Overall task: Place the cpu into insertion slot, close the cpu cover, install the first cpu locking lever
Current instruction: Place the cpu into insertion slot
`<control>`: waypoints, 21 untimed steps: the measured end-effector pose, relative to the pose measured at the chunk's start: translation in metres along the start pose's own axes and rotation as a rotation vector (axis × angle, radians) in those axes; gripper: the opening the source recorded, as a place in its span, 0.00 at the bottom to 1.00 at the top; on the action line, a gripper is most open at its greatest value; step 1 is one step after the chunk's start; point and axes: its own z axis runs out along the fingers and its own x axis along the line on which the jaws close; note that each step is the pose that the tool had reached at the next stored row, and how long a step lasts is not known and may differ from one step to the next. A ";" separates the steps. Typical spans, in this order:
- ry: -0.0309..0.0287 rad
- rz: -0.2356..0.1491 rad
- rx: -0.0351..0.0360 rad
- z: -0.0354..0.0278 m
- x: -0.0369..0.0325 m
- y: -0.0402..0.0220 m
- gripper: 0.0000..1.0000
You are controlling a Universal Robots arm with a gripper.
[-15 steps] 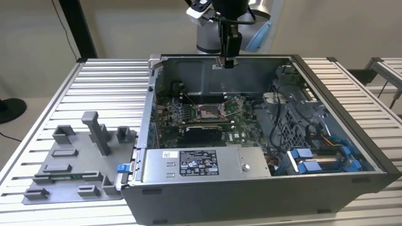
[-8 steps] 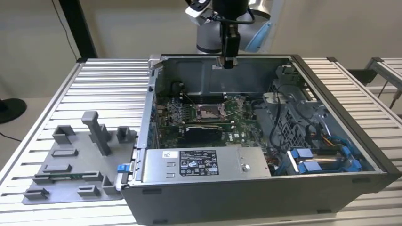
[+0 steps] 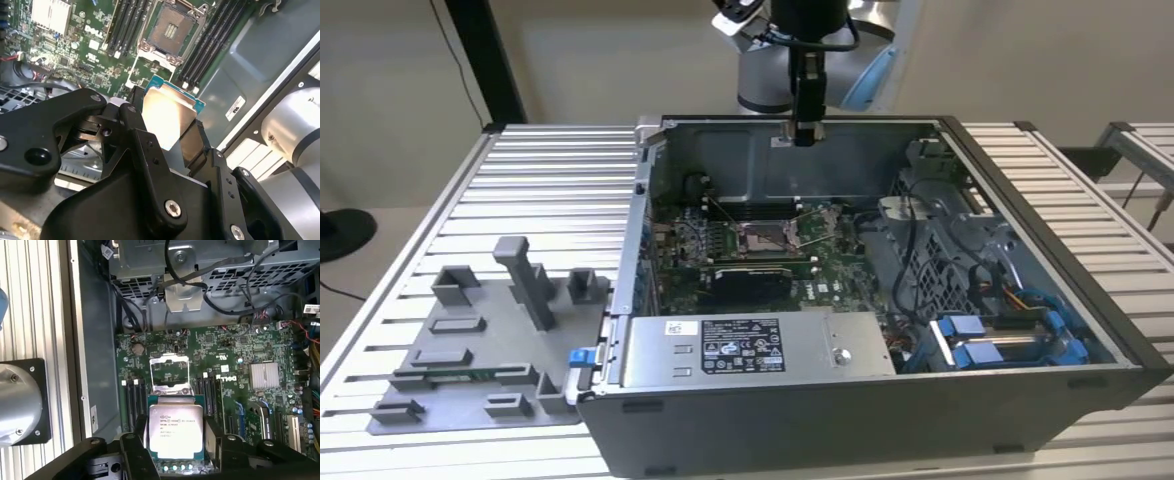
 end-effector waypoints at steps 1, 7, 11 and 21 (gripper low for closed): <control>-0.0007 0.008 -0.0002 0.0000 0.0000 0.0000 0.00; -0.0031 0.034 -0.0008 0.0004 0.0000 0.0000 0.00; -0.0017 0.020 -0.0004 0.0024 -0.0002 -0.0016 0.00; 0.0053 -0.064 0.0020 0.0098 -0.0011 -0.0090 0.00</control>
